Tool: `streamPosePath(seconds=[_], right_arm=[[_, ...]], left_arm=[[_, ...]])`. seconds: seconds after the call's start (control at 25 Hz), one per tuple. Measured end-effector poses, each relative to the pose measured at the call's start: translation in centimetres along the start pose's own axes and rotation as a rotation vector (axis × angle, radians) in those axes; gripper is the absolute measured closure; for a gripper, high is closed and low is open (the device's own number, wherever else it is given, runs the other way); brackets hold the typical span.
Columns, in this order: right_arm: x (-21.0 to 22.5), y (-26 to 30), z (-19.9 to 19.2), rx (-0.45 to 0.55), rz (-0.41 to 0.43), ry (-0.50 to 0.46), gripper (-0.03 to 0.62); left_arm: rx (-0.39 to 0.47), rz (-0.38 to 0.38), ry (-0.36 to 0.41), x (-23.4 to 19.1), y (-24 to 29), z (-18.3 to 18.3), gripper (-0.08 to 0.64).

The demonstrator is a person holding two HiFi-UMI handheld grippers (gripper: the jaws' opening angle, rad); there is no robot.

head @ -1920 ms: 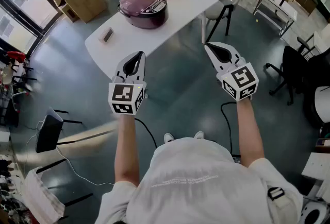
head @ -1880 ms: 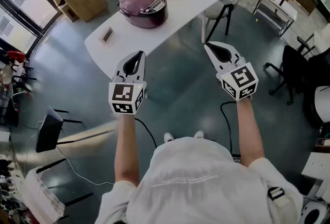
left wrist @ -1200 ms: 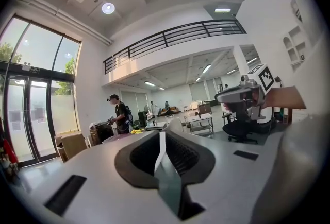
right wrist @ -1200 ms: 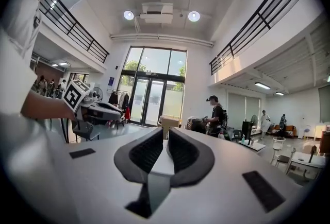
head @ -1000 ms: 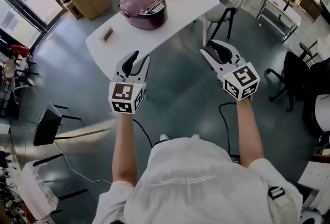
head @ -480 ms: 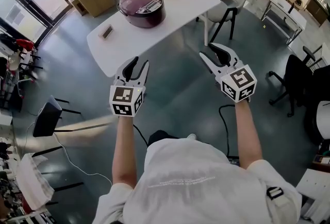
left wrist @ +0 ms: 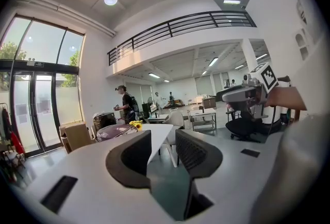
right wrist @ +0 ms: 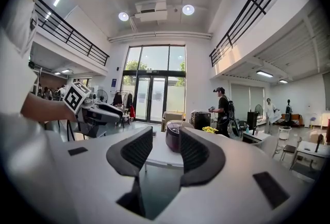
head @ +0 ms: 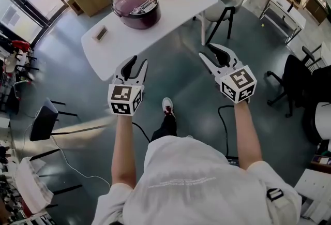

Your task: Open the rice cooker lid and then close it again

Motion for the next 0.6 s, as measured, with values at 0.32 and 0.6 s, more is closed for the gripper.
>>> streamPosePath(seconds=[0.32,0.6], right_arm=[[5.0,6.8,0.9,-0.032,-0.011,-0.034,0.431],[9.0,17.4,3.4,-0.065,0.006,-0.040,0.431]], left_arm=[[0.026,0.008,-0.024,-5.2,8.2,-1.3,0.399],[0.022,0.009,-0.054,-12.8,15.8,-2.7,0.399]])
Point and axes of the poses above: the fingertips, and each gripper's own axes: y forward along the fingers, x to its right, z out of its top, the point moved 4 cm from there along -y, backward along the fingers, and after that the axes turned 11 degrees about y, right-handed, at the moved point
